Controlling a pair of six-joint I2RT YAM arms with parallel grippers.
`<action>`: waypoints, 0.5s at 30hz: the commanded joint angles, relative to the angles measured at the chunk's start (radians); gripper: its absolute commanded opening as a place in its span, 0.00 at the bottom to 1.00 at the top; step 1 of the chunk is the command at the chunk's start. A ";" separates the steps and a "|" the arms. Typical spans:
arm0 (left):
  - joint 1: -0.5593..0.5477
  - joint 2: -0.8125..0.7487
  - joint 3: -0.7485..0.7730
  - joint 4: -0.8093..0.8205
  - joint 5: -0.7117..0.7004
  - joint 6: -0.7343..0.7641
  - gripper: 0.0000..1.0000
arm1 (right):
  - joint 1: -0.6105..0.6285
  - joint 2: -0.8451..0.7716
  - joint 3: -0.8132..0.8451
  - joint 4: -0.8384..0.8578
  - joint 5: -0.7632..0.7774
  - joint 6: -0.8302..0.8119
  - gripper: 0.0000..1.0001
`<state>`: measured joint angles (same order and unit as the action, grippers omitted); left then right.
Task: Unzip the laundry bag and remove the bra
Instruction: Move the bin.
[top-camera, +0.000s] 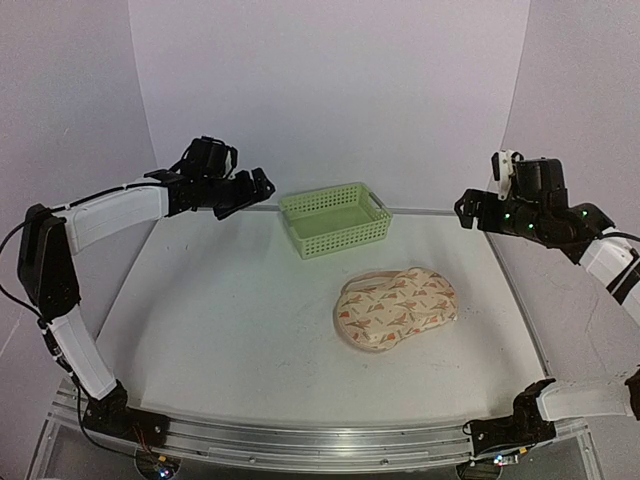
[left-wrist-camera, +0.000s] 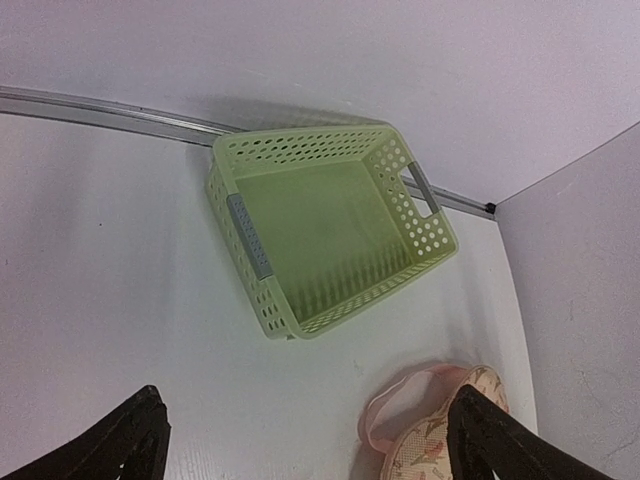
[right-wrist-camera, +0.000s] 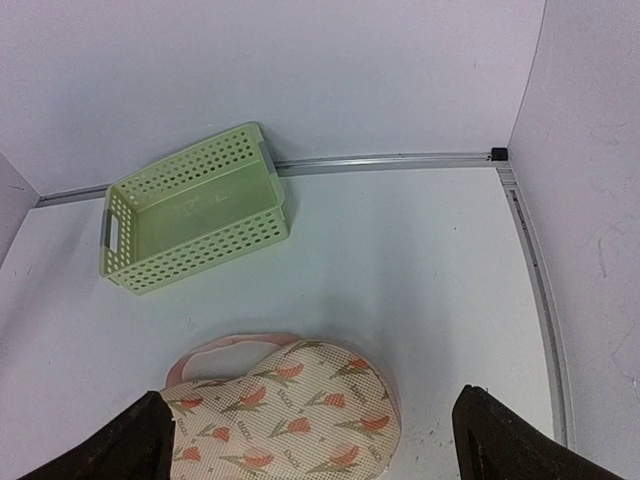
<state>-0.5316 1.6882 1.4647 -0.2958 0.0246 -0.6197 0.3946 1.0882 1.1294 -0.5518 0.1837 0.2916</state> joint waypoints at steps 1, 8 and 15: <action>-0.004 0.093 0.112 0.014 -0.002 -0.010 0.96 | 0.006 0.001 0.014 0.010 -0.008 -0.017 0.98; 0.000 0.272 0.280 -0.033 0.027 -0.004 0.95 | 0.006 -0.008 0.015 0.007 -0.015 -0.002 0.98; 0.019 0.433 0.439 -0.072 0.057 0.003 0.90 | 0.006 -0.009 0.020 0.006 -0.041 0.028 0.98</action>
<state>-0.5278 2.0655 1.7851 -0.3473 0.0517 -0.6258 0.3946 1.0889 1.1294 -0.5682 0.1677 0.2932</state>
